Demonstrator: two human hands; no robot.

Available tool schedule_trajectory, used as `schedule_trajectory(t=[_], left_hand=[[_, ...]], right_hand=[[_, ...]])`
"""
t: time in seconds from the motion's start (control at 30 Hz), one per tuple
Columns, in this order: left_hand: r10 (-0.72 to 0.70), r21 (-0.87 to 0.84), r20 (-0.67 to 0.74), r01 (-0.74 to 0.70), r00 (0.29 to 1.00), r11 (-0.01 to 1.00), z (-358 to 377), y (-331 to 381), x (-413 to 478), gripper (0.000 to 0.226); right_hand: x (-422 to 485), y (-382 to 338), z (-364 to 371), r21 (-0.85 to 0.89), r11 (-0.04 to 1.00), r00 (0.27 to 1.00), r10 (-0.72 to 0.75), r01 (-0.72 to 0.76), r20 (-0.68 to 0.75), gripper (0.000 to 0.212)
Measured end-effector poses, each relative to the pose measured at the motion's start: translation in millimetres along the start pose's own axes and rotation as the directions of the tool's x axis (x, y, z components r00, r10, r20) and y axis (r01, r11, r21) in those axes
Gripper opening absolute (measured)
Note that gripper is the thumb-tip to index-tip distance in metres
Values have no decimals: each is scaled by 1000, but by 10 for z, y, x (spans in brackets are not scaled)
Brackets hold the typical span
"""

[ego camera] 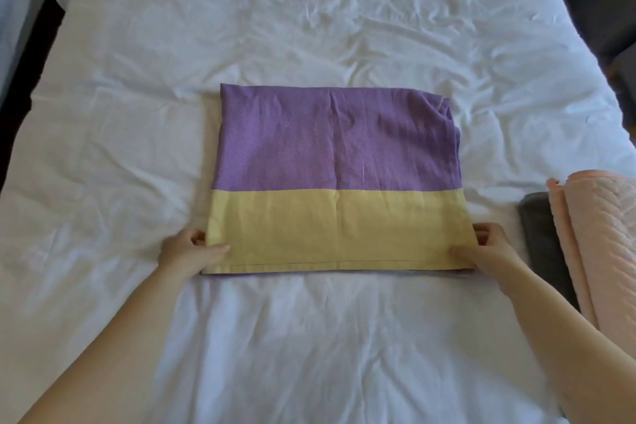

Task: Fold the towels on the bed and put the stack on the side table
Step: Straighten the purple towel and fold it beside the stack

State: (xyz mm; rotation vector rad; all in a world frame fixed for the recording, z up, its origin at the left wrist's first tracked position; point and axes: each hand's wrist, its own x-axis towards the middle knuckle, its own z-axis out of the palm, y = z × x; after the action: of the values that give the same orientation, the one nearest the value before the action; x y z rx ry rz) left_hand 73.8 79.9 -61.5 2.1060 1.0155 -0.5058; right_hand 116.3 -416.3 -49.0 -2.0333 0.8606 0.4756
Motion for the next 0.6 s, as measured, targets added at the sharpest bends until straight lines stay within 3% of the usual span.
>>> schedule_trajectory(t=[0.1,0.23,0.33,0.47,0.6], left_hand=[[61,-93,-143,-75,988,993,-135,384,220,59],[121,-294,-196,-176,973,939,-269,1010,647,51],[157,-326,-158,-201,975,924,-280,1446,1011,46],[200,-417,-58,-206,978,885,-176,1918,1349,20],[133,-488,-58,-144,989,861,-108,2153,1553,30]], right_hand=[[189,-336,-30,97,990,991,-97,106,-97,62],[586,-924,4,191,967,980,-146,170,-135,45],[968,-1282,47,190,955,967,-201,229,-155,33],[1332,-1640,99,166,962,967,-191,219,-166,38],[1597,-1835,162,93,990,993,-105,109,-45,36]])
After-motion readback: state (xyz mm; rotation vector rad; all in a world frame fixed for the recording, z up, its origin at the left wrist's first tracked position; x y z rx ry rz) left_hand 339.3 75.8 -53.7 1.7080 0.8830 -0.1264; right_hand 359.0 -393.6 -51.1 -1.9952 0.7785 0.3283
